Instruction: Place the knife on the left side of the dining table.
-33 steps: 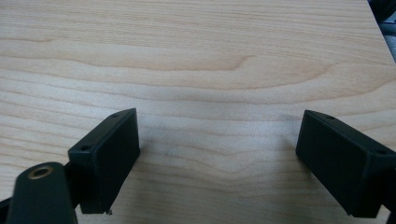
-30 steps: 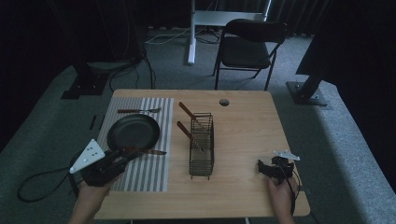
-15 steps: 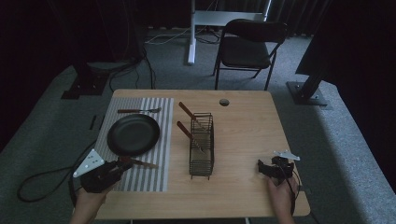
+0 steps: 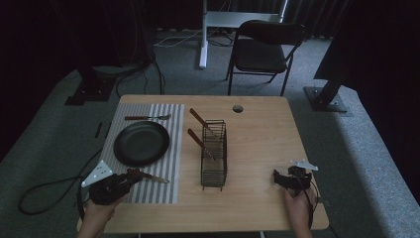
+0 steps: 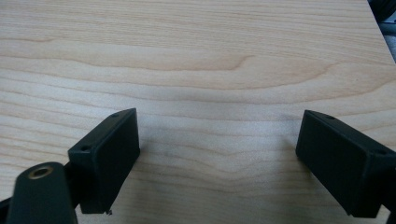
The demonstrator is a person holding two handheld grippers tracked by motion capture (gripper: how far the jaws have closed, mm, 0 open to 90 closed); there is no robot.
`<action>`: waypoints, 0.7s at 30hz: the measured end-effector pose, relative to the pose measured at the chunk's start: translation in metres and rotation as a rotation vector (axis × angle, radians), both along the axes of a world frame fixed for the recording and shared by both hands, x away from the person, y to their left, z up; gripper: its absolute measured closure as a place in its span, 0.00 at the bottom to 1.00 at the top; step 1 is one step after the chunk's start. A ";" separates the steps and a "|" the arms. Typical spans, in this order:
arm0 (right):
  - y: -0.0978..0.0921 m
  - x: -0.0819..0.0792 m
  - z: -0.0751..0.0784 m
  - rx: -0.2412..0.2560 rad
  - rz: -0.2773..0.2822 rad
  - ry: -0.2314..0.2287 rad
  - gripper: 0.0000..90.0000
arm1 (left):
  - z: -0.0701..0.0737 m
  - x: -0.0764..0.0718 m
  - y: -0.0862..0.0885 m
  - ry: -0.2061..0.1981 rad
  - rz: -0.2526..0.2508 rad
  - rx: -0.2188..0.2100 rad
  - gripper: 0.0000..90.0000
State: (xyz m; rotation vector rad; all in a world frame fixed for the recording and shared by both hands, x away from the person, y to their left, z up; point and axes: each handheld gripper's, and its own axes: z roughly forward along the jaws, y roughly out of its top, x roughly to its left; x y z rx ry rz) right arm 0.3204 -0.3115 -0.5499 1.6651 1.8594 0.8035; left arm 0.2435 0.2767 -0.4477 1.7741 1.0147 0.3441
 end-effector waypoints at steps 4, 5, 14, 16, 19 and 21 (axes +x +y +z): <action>0.000 0.000 0.000 0.000 0.000 0.000 0.14 | -0.003 0.003 0.007 0.033 0.018 -0.039 0.84; 0.000 0.000 0.000 0.000 0.000 0.000 0.14 | -0.006 0.004 0.011 0.049 0.034 -0.057 0.84; 0.000 0.000 0.000 0.000 0.000 0.000 0.14 | -0.022 0.006 0.025 0.106 0.115 -0.090 0.81; 0.000 0.000 0.000 0.000 0.000 0.000 0.14 | -0.025 0.008 0.028 0.118 0.131 -0.106 0.79; 0.000 0.000 0.000 0.000 0.000 0.000 0.14 | -0.037 0.012 0.038 0.157 0.187 -0.158 0.76; 0.000 0.000 0.000 0.000 0.000 0.000 0.14 | -0.043 0.015 0.042 0.167 0.216 -0.181 0.75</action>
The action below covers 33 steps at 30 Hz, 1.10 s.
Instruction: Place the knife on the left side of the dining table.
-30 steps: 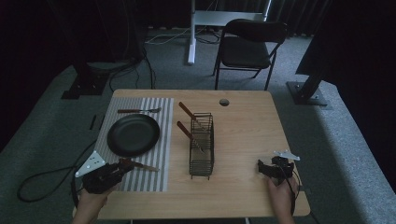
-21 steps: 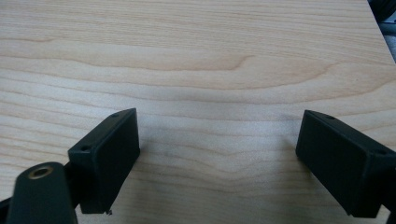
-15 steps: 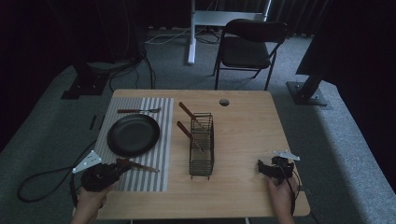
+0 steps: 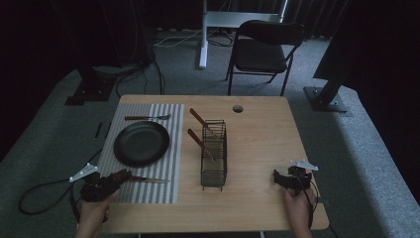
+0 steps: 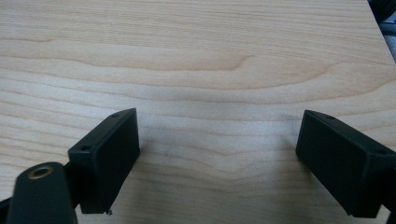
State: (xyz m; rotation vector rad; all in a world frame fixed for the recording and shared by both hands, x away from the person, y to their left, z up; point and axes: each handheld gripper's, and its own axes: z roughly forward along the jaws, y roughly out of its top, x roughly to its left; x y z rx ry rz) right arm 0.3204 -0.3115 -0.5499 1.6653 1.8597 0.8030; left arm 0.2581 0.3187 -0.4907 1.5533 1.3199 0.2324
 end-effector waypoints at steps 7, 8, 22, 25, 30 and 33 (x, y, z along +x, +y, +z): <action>0.000 0.000 0.000 0.000 0.000 0.000 0.14 | -0.016 0.005 0.009 0.036 0.082 0.009 0.67; 0.000 0.000 0.000 0.000 0.000 0.000 0.14 | -0.021 0.006 0.011 0.046 0.100 0.018 0.66; 0.000 0.000 0.000 0.000 0.000 0.000 0.14 | -0.045 0.021 0.012 0.086 0.168 0.140 0.51; 0.000 0.000 0.000 0.000 0.000 0.000 0.14 | -0.049 0.028 0.009 0.106 0.185 0.213 0.50; 0.000 0.000 0.000 0.000 0.000 0.000 0.14 | -0.053 0.031 0.004 0.094 0.179 0.283 0.49; 0.000 0.000 0.000 0.000 0.000 0.000 0.14 | -0.052 0.032 0.003 0.090 0.178 0.295 0.49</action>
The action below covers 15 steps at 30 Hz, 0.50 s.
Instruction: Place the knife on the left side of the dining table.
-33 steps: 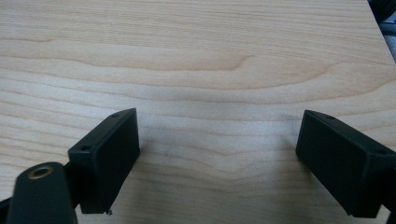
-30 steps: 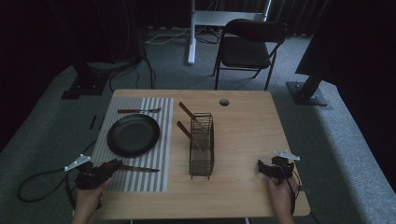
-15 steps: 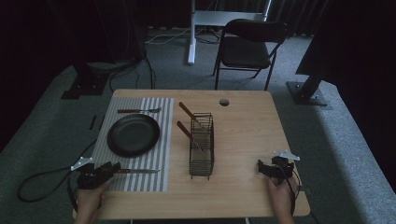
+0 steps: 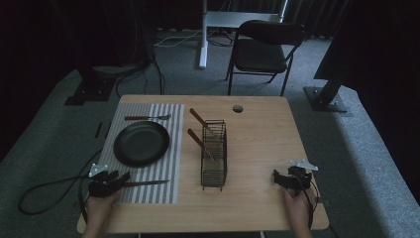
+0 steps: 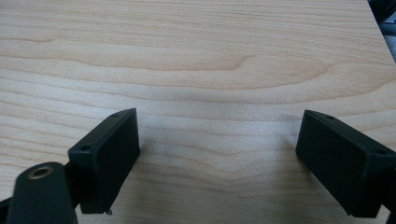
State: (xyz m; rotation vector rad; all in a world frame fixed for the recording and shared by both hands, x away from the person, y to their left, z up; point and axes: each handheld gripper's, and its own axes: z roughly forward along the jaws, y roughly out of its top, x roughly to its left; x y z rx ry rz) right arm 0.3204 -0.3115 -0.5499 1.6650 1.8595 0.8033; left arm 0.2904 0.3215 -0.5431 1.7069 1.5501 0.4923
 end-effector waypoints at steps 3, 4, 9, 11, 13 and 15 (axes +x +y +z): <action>0.000 0.000 0.000 0.000 0.000 0.000 0.14 | 0.000 0.002 0.000 -0.002 0.002 -0.003 0.49; 0.000 0.000 0.000 0.000 0.000 0.000 0.14 | 0.000 0.002 0.000 -0.007 0.004 -0.006 0.49; 0.000 0.000 0.000 0.000 0.000 0.000 0.14 | 0.005 -0.006 0.001 -0.025 -0.007 -0.004 0.49; 0.000 0.000 0.000 0.000 0.000 0.000 0.14 | 0.007 -0.011 0.001 -0.033 -0.008 0.013 0.49; 0.000 0.000 0.000 0.000 0.000 0.000 0.14 | 0.008 -0.014 0.000 -0.024 -0.014 0.029 0.49; 0.000 0.000 0.000 0.000 0.000 0.000 0.14 | 0.008 -0.020 0.000 -0.030 0.010 0.043 0.49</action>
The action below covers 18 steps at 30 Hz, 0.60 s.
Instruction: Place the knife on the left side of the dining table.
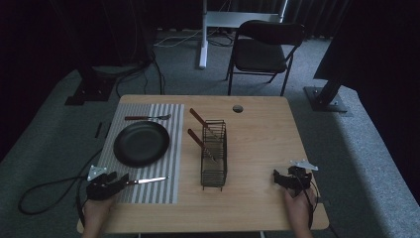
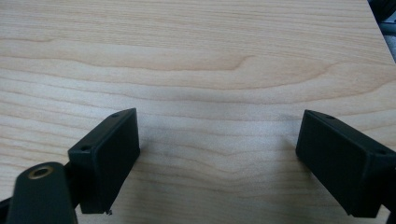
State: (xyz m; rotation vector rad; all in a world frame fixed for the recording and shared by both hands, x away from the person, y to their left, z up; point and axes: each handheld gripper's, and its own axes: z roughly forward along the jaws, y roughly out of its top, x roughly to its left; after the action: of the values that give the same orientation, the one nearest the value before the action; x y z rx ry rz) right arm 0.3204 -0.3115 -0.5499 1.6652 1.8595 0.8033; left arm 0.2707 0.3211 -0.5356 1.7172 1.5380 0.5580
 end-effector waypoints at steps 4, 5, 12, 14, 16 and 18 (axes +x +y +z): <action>0.000 0.000 0.000 0.000 0.000 0.000 0.14 | 0.002 -0.016 0.000 -0.002 0.005 -0.009 0.46; 0.000 0.000 0.000 0.000 0.000 0.000 0.14 | 0.002 -0.029 -0.003 0.004 0.019 0.042 0.46; 0.000 0.000 0.000 0.000 0.000 0.000 0.14 | -0.003 -0.045 -0.001 0.003 0.041 0.046 0.46; 0.000 0.000 0.000 0.000 0.000 0.000 0.14 | -0.004 -0.043 0.000 0.004 0.039 0.041 0.46; 0.000 0.000 0.000 0.000 0.000 0.000 0.14 | -0.004 -0.041 -0.001 0.008 0.035 0.037 0.46; 0.000 0.000 0.000 0.000 0.000 0.000 0.14 | -0.005 -0.040 -0.004 0.018 0.015 0.036 0.46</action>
State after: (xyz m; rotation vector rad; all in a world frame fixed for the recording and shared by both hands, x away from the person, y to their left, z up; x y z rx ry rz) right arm 0.3204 -0.3115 -0.5499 1.6654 1.8594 0.8034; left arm 0.2312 0.3171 -0.5405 1.7440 1.5627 0.5830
